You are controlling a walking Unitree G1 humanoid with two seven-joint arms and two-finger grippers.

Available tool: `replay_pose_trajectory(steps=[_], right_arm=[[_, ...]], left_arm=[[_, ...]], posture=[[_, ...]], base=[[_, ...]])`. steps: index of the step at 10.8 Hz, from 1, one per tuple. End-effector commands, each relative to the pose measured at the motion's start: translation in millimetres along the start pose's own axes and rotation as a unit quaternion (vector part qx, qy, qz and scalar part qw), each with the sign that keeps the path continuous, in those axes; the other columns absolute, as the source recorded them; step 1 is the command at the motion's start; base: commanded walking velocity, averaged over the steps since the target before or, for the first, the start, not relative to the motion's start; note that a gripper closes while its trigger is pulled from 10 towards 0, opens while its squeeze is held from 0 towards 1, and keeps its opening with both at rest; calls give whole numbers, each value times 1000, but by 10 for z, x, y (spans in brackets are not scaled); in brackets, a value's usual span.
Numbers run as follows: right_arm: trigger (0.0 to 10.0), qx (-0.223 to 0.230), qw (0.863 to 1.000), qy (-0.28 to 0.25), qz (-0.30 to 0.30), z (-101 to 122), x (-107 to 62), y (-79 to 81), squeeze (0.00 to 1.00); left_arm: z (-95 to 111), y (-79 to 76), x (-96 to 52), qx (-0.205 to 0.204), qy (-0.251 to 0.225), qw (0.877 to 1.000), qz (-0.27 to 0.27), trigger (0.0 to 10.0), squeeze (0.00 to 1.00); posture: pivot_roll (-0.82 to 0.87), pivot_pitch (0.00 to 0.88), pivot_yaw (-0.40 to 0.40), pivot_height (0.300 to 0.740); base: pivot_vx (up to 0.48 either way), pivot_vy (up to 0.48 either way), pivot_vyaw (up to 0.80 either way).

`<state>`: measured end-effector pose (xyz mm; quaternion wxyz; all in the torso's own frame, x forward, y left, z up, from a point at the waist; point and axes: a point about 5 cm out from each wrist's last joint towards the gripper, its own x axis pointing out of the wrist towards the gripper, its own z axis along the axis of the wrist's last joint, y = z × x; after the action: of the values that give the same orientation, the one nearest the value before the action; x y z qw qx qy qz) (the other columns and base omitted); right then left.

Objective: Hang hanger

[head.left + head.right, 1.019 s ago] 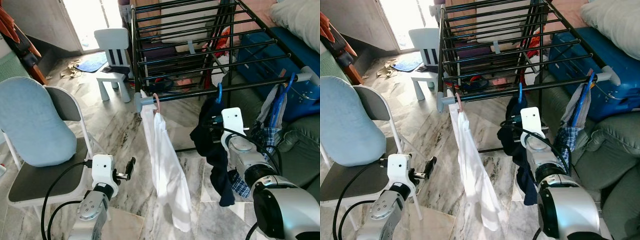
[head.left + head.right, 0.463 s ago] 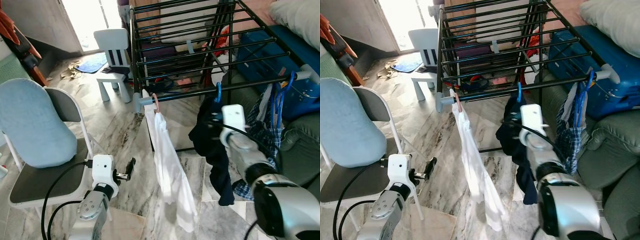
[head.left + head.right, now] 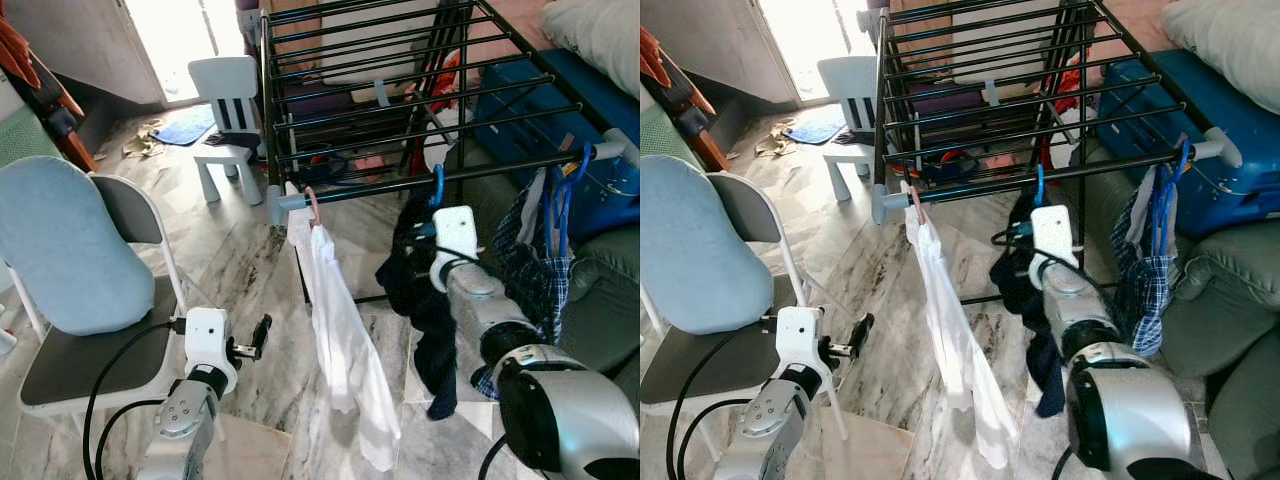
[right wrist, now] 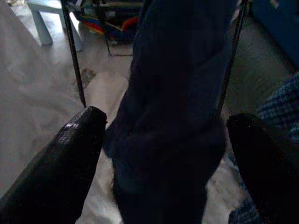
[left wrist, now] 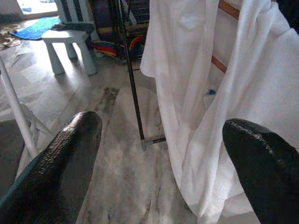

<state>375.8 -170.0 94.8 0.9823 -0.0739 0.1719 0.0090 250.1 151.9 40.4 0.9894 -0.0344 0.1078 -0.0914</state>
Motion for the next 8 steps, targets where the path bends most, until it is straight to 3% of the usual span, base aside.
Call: replay_pose_trajectory(steps=[1,2,3,4,7,8], right_arm=[[10000,2,1000,27,-7,-123,-16,7,0],[10000,2,999,34,-11,-185,-30,-26,0],[8902,2,999,36,-11,-214,-38,-43,0],[0,3,999,35,-16,-217,-42,-75,0],[0,-6,999,24,-38,-184,-44,-167,0],[0,-13,999,18,-40,-153,-40,-189,0]], left_arm=[[30,31,-29,-11,-5,1000,-10,10000,0],[58,-14,-53,-23,-13,999,-37,10000,0],[51,-32,-72,-25,-12,999,-45,10000,0],[12,-31,-89,-21,-6,999,-41,10000,0],[25,-41,-74,-22,-9,999,-38,10000,0],[141,-63,-59,-11,-32,998,-56,10000,0]], posture=[[-19,0,146,740],[-17,0,143,740],[-17,0,143,740],[-20,0,143,740],[-21,0,134,740],[-22,0,129,740]], base=[[0,0,0],[0,0,0],[0,0,0],[0,0,0],[0,0,0],[0,0,0]])
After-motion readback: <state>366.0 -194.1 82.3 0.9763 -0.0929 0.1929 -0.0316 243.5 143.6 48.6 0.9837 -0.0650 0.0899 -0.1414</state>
